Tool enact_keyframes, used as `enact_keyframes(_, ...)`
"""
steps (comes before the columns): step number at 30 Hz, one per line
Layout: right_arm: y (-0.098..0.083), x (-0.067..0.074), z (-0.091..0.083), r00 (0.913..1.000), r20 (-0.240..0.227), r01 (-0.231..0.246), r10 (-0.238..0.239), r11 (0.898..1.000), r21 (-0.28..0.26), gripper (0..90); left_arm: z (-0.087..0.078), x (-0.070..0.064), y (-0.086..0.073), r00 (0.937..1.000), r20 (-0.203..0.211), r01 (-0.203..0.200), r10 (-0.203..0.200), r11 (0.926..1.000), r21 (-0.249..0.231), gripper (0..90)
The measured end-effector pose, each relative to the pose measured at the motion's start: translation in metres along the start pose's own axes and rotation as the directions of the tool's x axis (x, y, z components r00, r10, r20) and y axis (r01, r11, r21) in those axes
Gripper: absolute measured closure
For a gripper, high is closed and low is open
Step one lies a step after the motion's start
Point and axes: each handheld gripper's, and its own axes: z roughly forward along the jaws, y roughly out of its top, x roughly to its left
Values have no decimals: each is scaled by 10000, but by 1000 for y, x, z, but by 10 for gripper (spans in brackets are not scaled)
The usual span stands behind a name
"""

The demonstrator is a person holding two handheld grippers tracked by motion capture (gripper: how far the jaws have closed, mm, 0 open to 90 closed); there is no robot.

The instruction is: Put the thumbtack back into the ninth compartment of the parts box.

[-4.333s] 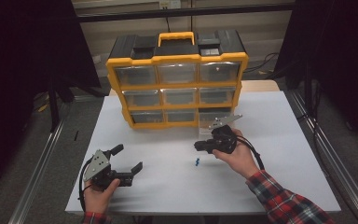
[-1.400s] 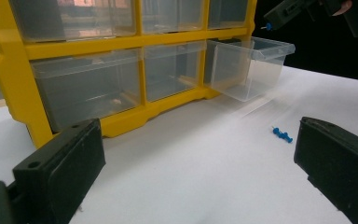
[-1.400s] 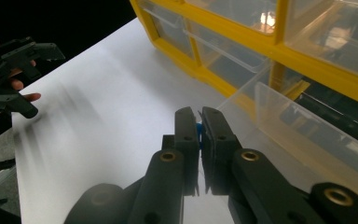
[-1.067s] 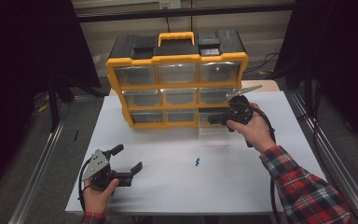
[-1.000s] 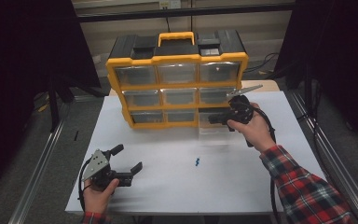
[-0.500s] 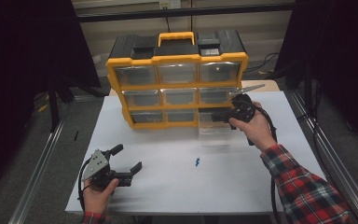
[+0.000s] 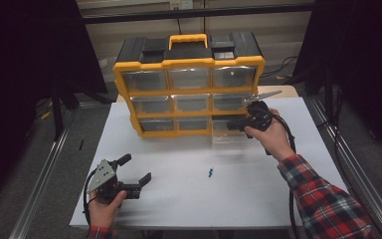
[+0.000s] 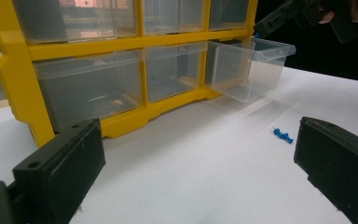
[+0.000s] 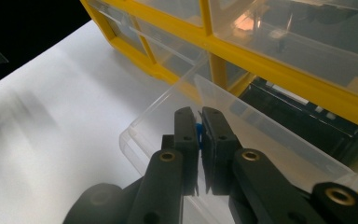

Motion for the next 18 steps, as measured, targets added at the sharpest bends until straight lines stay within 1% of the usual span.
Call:
enact_keyframes(1,0,0,0,10000,18,-42,42,10000,54,861,0,0,0,10000,34,14,-14,10000,-5,16)
enact_keyframes(3,-1,-1,1,9999,140,43,-44,10000,22,859,0,0,0,10000,12,-9,9,10000,-10,16)
enact_keyframes(4,-1,-1,0,9999,169,-26,25,10000,26,858,0,0,0,10000,16,1,-1,10000,-4,16)
enact_keyframes(5,-1,-2,1,9999,162,37,-37,10000,-12,857,-1,2,0,9997,28,-260,260,9995,168,16)
enact_keyframes(6,-1,-2,1,9999,135,52,-52,10000,12,855,-1,2,0,9996,30,-278,277,9995,181,16)
enact_keyframes(7,-1,-2,1,9999,134,38,-38,10000,-5,853,0,0,0,10000,25,2,-2,10000,-3,16)
enact_keyframes(8,-1,-3,1,9999,147,13,-12,10000,-33,852,-1,2,0,9995,38,-321,320,9993,210,16)
enact_keyframes(9,-2,-3,2,9998,183,15,-14,10000,-38,850,-1,2,0,9997,55,-248,247,9995,184,16)
enact_keyframes(10,-2,-3,2,9998,214,10,-10,10000,-29,846,-1,2,0,9996,-3,-283,283,9993,234,16)
enact_keyframes(15,-2,-4,3,9990,424,-105,113,9998,-187,757,-1,2,0,9995,-31,-329,329,9991,263,16)
enact_keyframes(17,-2,-4,3,9990,419,-128,138,9996,-232,719,-1,2,0,9996,59,-273,272,9995,186,16)
enact_keyframes(18,-2,-3,2,9988,448,-171,184,9995,-274,700,-2,3,0,9993,38,-376,375,9990,257,16)
